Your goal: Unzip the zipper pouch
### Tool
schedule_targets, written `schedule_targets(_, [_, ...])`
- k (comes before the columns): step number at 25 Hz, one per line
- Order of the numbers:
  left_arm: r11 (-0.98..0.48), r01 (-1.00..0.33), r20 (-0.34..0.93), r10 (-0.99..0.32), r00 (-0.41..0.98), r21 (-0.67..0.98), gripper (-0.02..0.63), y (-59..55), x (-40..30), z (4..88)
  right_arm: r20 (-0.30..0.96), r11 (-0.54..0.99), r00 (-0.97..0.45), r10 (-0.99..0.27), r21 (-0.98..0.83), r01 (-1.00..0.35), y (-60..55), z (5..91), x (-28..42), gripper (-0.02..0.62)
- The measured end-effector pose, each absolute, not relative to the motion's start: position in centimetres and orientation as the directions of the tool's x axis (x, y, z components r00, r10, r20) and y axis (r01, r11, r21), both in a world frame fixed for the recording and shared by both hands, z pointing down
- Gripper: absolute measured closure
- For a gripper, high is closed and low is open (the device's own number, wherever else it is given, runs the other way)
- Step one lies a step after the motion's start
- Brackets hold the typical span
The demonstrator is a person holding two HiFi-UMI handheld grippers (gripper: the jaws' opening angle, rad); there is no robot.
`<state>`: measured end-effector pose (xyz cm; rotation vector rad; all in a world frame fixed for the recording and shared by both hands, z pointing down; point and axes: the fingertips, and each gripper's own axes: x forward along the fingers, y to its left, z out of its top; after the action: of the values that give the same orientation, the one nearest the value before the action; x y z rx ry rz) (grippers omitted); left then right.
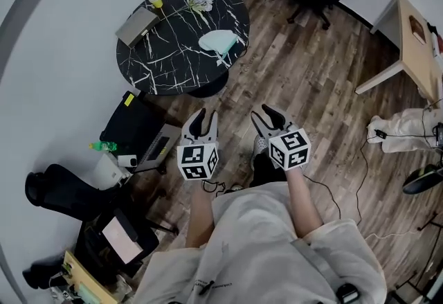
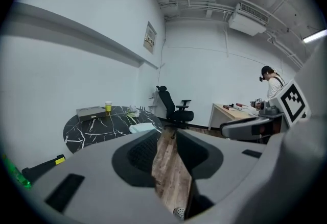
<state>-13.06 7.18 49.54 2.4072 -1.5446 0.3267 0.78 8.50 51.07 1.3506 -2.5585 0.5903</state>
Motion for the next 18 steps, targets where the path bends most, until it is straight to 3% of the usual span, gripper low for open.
schedule_targets(18, [-0.409,-0.912,0.456,-0.81,0.369,0.011,0.482,-9.7,-6.5,49.0,0.329,0.504,-0.634,-0.7,-0.402,-0.765,-10.6,51.4,8.2,0.436])
